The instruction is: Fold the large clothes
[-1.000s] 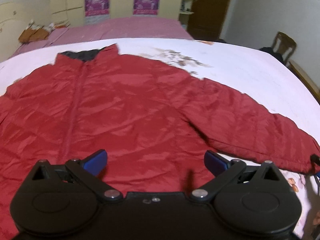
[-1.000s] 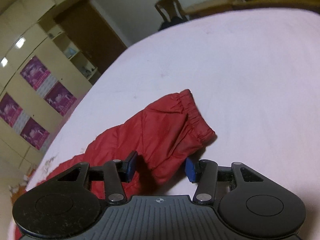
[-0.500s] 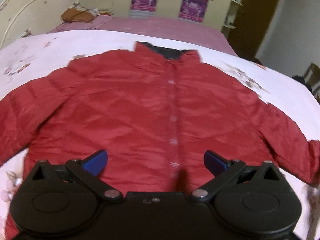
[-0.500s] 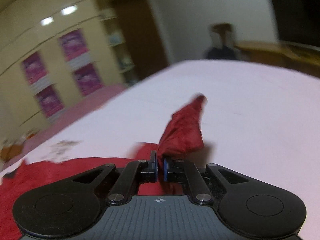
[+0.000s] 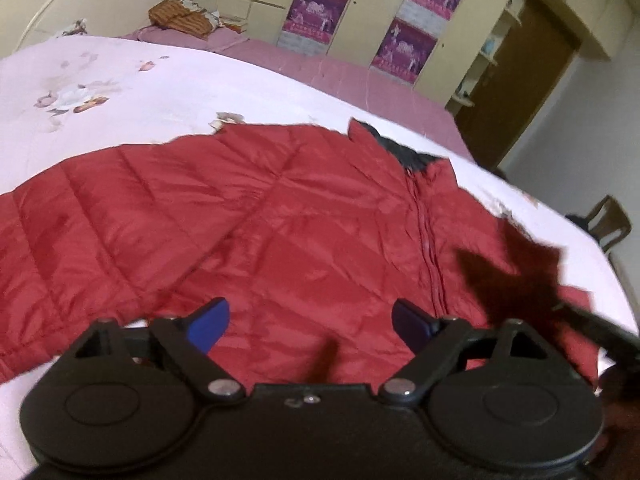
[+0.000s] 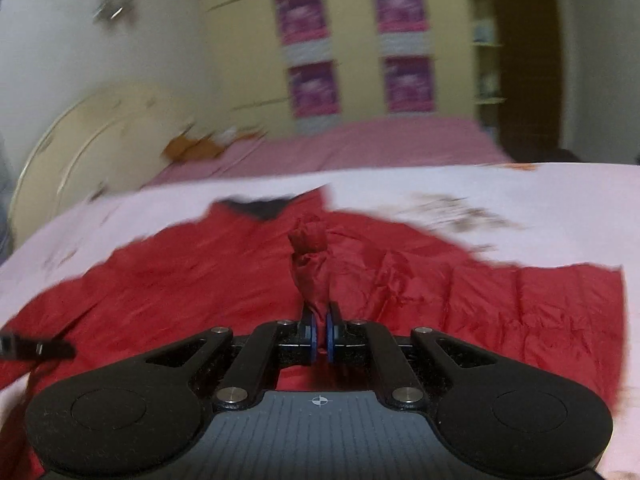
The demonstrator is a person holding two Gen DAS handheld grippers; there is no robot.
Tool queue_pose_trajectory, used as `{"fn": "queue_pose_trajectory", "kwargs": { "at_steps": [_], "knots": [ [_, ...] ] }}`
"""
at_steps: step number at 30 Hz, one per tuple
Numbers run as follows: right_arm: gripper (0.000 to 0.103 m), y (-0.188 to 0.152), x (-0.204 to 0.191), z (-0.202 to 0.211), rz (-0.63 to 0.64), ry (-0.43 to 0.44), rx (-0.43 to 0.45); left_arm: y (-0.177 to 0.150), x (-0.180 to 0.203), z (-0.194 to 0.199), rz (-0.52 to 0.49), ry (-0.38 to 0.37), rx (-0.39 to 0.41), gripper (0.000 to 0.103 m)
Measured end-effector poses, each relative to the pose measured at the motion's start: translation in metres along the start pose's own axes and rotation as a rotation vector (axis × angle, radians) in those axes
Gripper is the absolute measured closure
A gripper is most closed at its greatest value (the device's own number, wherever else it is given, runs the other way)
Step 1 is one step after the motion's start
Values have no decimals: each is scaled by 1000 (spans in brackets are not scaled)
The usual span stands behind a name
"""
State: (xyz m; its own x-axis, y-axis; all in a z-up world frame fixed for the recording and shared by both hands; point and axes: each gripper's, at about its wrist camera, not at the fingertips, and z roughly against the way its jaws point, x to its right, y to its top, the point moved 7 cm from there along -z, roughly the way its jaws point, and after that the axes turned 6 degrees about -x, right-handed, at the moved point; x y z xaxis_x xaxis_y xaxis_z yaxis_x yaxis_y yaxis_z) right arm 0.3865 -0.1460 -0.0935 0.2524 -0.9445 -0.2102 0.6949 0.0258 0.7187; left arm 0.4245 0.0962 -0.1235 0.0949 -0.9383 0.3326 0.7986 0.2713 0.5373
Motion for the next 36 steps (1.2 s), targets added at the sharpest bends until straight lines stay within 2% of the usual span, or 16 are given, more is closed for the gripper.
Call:
{"fn": "queue_pose_trajectory", "kwargs": {
  "at_steps": [6,11,13,14,15,16,19,20,21,24,27,28,29,30,33,36],
  "knots": [
    [99,-24,-70,-50,81,63,-104,7,-22,4,34,-46,7,22],
    [99,-31,-96,-80,127,112,-153,10,-23,3,30,-88,-2,22],
    [95,-32,-103,-82,171,68,-144,11,-17,0,28,-124,-10,14],
    [70,-31,-105,-77,194,41,-135,13,-13,-3,29,-144,-15,7],
    [37,-30,-105,-68,204,34,-109,15,-8,-6,30,-162,-16,7],
    [31,-27,-102,-58,200,42,-66,16,-1,-10,26,-182,-23,7],
    [31,-17,-84,-40,154,32,-32,17,20,-31,2,-226,-63,10],
    [39,-15,-73,-31,125,26,-12,17,28,-41,-6,-235,-84,11],
    [55,-13,-60,-23,90,21,-3,17,33,-48,-12,-243,-97,12],
    [73,-7,-15,0,-19,-39,30,17,54,-70,-56,-239,-123,20],
    [73,-6,29,24,-129,-113,65,14,73,-91,-124,-204,-150,38],
    [73,-6,44,31,-162,-141,75,12,79,-96,-157,-173,-148,52],
    [73,-6,54,38,-187,-160,83,10,84,-103,-197,-140,-143,73],
    [73,-8,65,46,-214,-179,90,10,87,-107,-235,-112,-132,82],
    [73,-12,94,64,-284,-235,102,15,89,-100,-230,-114,-86,89],
    [73,-20,118,82,-331,-263,112,27,84,-65,-224,-116,21,94]
  ]
}}
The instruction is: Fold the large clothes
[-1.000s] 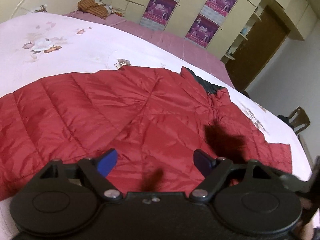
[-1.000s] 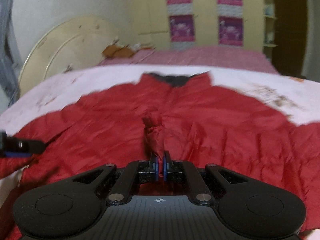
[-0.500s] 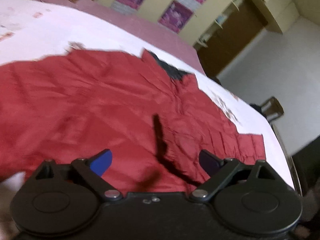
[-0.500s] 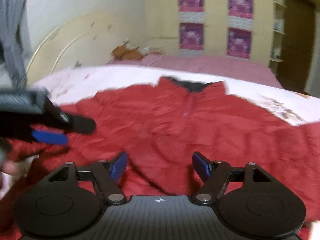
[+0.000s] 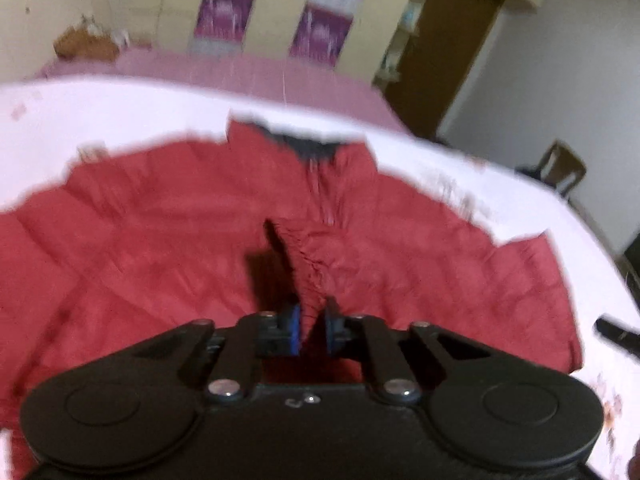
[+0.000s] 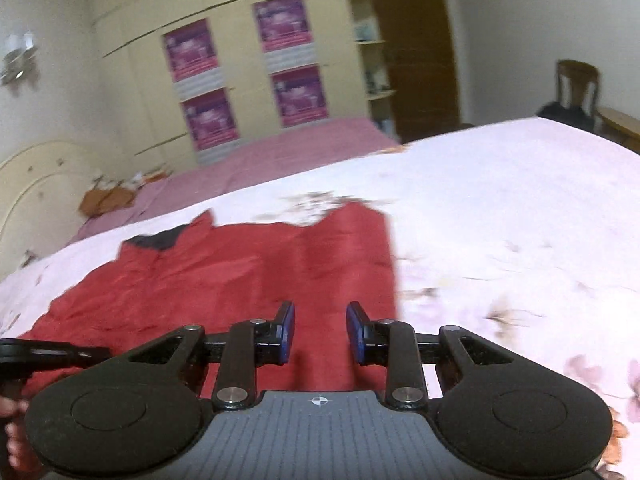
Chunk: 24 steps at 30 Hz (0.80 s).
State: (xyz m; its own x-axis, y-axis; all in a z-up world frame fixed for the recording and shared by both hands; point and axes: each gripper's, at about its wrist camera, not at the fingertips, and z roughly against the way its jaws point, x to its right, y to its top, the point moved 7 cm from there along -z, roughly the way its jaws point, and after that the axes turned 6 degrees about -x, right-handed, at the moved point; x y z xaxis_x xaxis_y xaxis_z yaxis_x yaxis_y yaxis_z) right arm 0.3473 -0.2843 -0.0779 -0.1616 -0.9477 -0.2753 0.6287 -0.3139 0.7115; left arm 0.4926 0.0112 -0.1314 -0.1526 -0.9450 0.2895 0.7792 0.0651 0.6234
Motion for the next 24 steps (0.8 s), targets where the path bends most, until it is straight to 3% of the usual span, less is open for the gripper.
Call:
{"fn": "queue_pose_trajectory", "kwargs": {
  "at_steps": [4,6,8,13,17,19,21,24],
  "knots": [
    [82,0,16,-2,-20,-7,-14,3,-30,44,33,64,88,94],
    [84,-1,15,-4,-19,2,-23,-8,-51,43,52,114,61,94],
    [92,-4,11,-5,-5,22,-37,-19,-66,35,105,115,25,94],
    [93,-10,-12,-30,78,44,-92,-30,-77,20,145,133,14,94],
    [93,-18,-22,-61,130,27,-147,-34,-80,18,123,149,7,94],
    [93,-31,-18,-87,147,-18,-239,-35,-80,16,105,157,-3,94],
    [94,-33,-18,-91,182,-33,-249,-36,-78,14,87,160,-14,94],
    [94,-25,-19,-81,185,-31,-237,-29,-85,31,82,220,14,76]
  ]
}}
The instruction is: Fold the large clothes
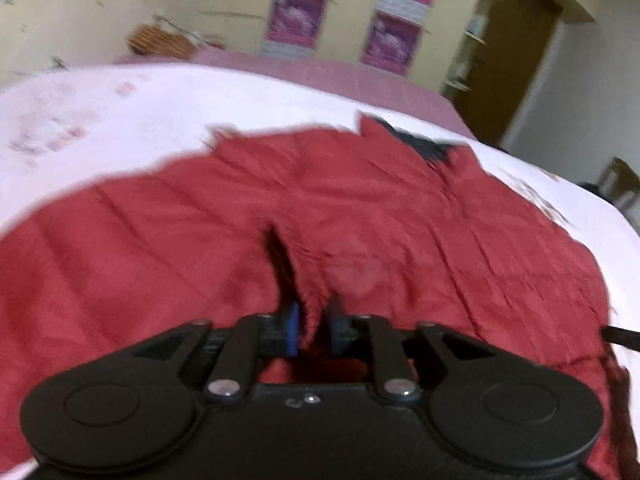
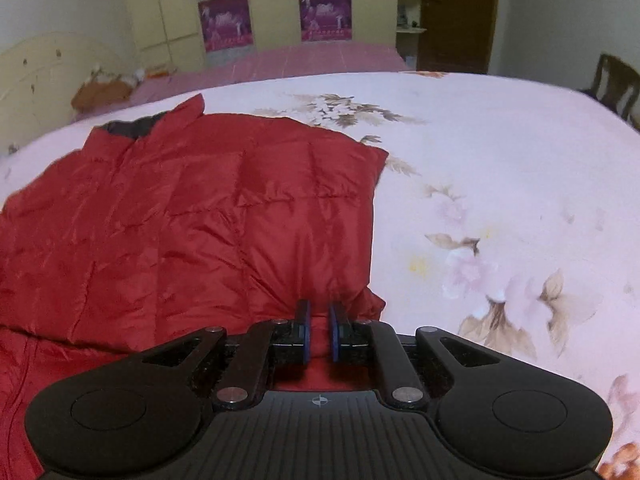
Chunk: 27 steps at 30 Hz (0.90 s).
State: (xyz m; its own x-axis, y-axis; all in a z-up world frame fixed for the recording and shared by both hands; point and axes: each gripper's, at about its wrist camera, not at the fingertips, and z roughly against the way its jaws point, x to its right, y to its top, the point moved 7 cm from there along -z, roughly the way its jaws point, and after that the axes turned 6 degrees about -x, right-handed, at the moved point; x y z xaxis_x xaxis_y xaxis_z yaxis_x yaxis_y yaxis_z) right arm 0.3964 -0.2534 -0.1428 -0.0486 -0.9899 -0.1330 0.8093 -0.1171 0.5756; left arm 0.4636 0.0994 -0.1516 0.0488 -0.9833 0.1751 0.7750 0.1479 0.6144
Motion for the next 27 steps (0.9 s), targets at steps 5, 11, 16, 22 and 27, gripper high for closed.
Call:
{"fn": "queue_pose_trajectory", "kwargs": {
  "at_steps": [5,11,16,22,27],
  "knots": [
    [94,26,13,29,-53,39,129,27,-2,25,-40,48,132,60],
    [94,70,-12,-8,7,69,131,41,59,-30,-195,-25,63,63],
    [94,66,0,-59,39,6,53,34,44,-67,-196,23,13,62],
    [94,61,24,-52,-2,-1,61,33,39,-46,-193,29,31,63],
    [94,46,20,-5,-27,42,105,15,58,-14,-193,-27,65,58]
  ]
}}
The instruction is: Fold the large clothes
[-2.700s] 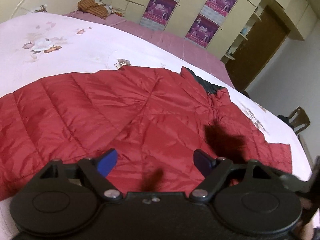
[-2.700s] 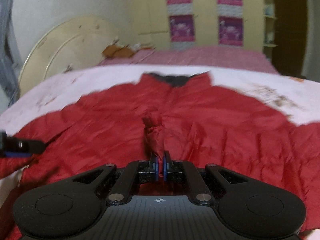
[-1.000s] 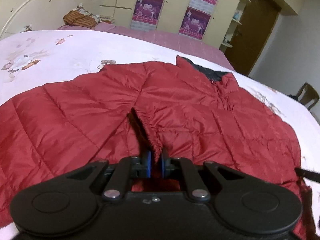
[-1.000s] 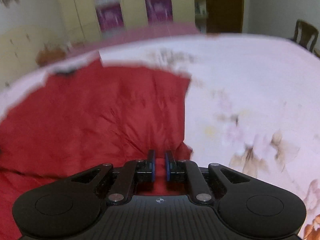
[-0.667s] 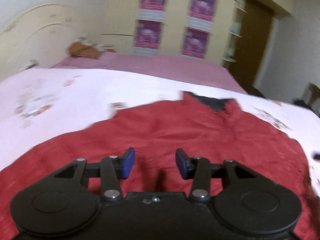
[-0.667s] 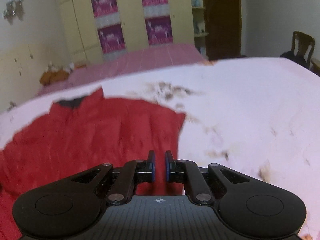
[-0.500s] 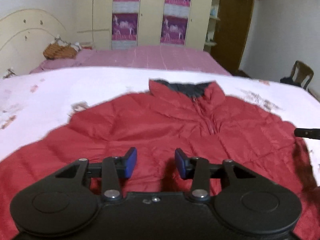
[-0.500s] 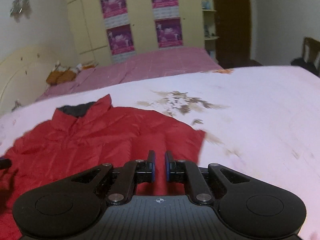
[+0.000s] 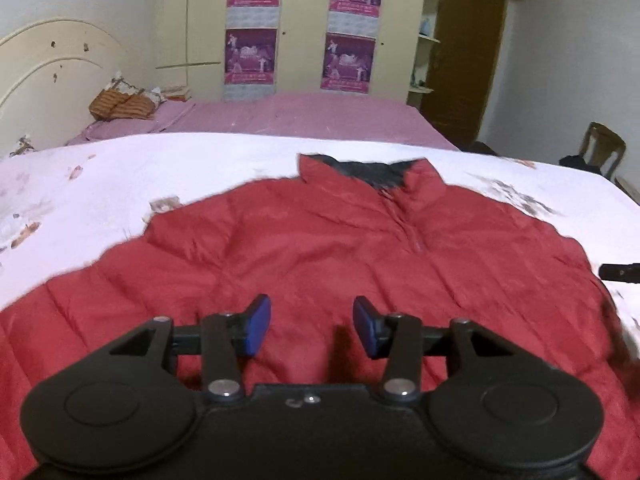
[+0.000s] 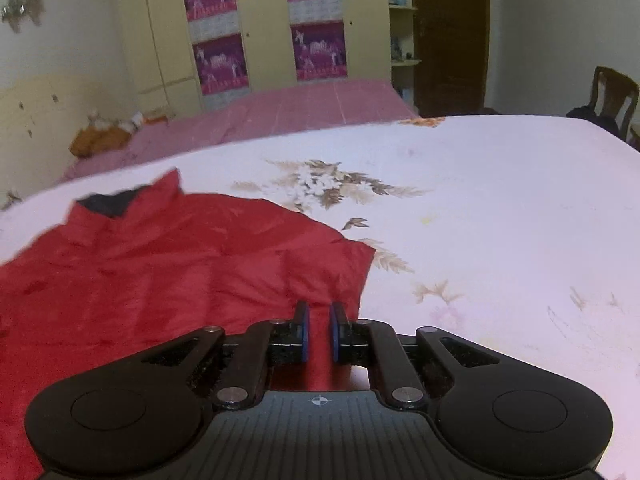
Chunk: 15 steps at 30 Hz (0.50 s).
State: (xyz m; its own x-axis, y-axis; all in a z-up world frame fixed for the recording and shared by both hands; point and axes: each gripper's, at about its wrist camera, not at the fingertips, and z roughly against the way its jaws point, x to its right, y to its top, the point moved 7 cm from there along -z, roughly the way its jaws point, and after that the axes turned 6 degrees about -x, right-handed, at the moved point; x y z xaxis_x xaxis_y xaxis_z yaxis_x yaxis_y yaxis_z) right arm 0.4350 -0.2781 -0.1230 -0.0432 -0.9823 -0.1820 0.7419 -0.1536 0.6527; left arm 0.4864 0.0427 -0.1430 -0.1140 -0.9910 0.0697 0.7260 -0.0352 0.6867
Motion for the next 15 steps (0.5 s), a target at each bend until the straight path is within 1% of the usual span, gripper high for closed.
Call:
{"fn": "queue_pose_trajectory", "kwargs": {
  "at_steps": [2,3,5,10,15],
  "knots": [
    [94,-11,-6,4,9,12,-25,-11,5,-4,12,-14,-24,58],
    [94,-19,-9,2,17,13,-45,-16,6,-8,8,-6,-41,58],
    [94,-32,-10,-6,39,-20,-88,-22,6,-16,7,8,-62,56],
    [94,-37,-14,-13,79,-58,-65,-22,7,-29,-17,33,-59,56],
    [94,-40,-14,-14,103,-71,-69,-24,5,-27,-21,27,-66,56]
  ]
}}
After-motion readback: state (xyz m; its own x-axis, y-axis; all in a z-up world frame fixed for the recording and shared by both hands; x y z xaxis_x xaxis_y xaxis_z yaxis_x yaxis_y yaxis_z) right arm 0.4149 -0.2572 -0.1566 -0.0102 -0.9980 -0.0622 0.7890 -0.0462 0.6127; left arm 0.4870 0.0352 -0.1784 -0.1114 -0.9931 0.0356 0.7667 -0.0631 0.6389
